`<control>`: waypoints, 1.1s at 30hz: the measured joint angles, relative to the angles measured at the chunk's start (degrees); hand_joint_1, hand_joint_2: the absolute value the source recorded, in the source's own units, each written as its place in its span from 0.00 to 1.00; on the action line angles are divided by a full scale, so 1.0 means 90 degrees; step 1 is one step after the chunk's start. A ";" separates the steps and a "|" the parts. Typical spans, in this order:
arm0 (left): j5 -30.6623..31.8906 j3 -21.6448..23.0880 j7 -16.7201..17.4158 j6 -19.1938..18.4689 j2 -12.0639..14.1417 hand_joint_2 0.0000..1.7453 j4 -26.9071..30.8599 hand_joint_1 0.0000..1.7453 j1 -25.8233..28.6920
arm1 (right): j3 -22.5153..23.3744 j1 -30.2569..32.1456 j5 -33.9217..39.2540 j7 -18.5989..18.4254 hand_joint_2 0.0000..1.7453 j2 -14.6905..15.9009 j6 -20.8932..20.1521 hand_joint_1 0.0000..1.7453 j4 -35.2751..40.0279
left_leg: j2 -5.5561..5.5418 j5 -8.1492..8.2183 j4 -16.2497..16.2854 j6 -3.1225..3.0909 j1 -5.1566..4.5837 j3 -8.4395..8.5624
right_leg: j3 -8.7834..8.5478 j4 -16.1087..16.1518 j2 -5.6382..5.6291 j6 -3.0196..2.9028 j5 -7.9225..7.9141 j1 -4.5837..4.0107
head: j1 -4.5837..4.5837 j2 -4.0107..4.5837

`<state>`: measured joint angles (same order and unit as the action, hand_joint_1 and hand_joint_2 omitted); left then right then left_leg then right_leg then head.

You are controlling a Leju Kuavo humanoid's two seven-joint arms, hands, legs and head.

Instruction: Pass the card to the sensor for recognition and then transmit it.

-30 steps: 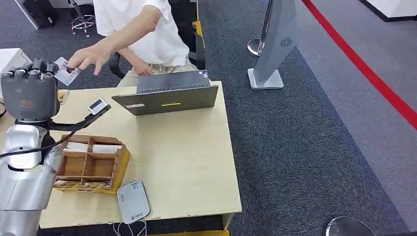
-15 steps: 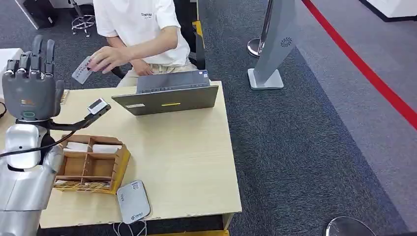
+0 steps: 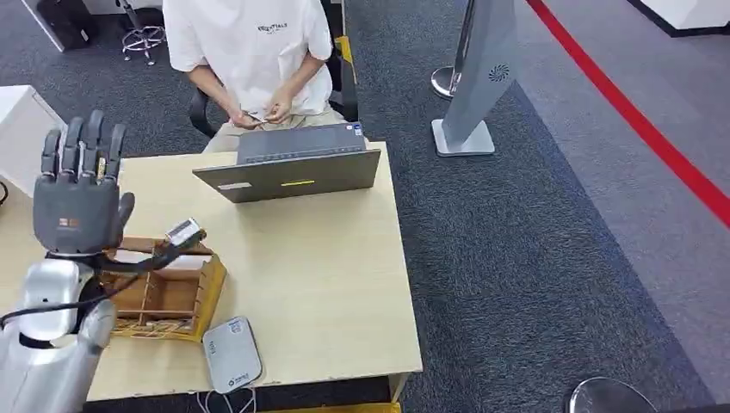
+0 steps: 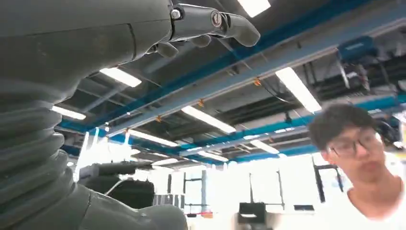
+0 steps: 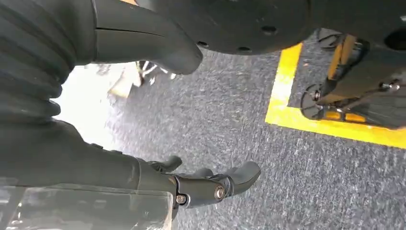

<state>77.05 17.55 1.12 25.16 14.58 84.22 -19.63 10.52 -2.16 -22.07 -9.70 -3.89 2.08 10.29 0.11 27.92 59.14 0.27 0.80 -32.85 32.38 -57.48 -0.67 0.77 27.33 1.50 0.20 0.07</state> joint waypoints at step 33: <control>0.0102 0.1275 0.1467 0.0602 0.1032 1.00 0.2238 0.00 0.4250 | 0.0874 0.0085 0.0170 0.0063 1.00 -0.0097 0.0235 0.00 0.0000 | -0.0008 0.0028 0.0000 -0.0007 0.0002 0.0008 | -0.0011 0.0003 0.0017 0.0003 0.0027 -0.0001 | 0.0000 0.0000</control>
<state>77.96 29.03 14.32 30.58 23.87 104.37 18.62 18.38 -1.40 -20.55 -9.14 -4.76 4.20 10.29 0.04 28.17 59.13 0.21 0.81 -32.78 32.28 -57.45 -0.52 0.81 27.58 1.49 0.20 0.07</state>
